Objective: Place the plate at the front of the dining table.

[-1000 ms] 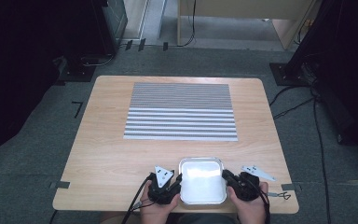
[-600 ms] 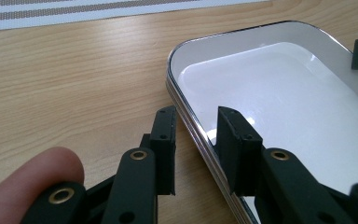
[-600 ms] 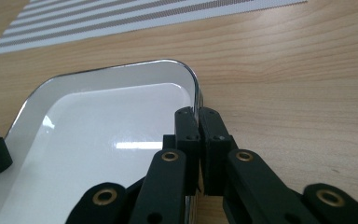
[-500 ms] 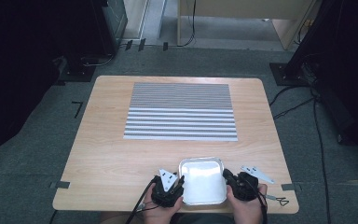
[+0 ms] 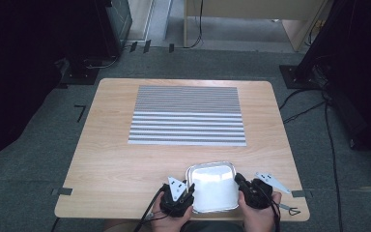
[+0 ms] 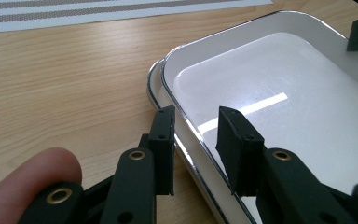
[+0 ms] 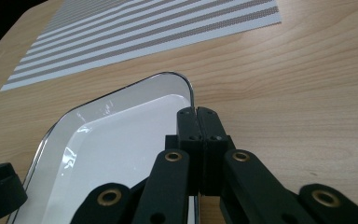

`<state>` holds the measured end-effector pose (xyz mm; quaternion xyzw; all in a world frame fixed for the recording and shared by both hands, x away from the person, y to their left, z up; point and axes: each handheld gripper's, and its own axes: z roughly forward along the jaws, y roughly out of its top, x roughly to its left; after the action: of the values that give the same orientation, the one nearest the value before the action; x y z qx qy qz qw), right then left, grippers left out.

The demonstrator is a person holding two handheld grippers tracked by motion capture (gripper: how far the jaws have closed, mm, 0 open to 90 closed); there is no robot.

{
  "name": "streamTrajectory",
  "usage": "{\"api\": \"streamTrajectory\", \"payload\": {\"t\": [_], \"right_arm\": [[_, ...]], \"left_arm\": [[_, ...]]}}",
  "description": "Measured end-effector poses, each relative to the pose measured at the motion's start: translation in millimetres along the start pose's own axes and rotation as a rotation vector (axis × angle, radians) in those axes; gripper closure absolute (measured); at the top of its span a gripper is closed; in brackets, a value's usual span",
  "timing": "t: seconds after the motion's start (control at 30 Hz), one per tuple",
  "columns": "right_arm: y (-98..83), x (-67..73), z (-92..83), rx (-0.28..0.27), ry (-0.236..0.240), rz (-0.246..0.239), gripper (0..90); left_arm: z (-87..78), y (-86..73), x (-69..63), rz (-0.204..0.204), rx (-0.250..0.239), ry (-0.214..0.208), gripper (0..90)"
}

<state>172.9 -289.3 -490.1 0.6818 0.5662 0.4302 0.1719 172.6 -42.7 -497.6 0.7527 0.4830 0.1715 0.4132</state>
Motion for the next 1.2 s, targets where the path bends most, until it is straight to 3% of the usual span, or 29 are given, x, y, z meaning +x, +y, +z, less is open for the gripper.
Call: {"api": "streamTrajectory", "payload": {"t": [0.3, 0.43, 0.7, 0.83, 1.07, 1.2], "right_arm": [[3.1, -7.8, -3.9, -0.021, -0.034, 0.013, 90.0], [2.9, -7.8, -4.2, -0.018, -0.047, 0.001, 90.0], [2.0, -8.4, -3.2, -0.016, -0.057, -0.016, 90.0], [1.3, -7.9, -2.4, -0.014, -0.062, -0.016, 90.0], [0.4, -9.5, -1.0, -0.01, -0.061, -0.008, 90.0], [0.0, -10.3, -2.2, -0.015, -0.042, 0.002, 90.0]], "left_arm": [[5.6, -0.3, -12.9, 0.016, 0.022, -0.015, 67.7], [9.3, -1.0, -15.5, 0.003, 0.042, -0.028, 65.4], [12.8, 3.6, -9.3, -0.073, 0.046, -0.062, 62.1], [14.2, 6.2, -10.3, -0.076, 0.039, -0.068, 69.9], [16.3, 8.3, -7.9, -0.112, 0.038, -0.063, 74.1], [19.4, 8.3, -4.8, -0.167, 0.034, -0.058, 77.3]]}}
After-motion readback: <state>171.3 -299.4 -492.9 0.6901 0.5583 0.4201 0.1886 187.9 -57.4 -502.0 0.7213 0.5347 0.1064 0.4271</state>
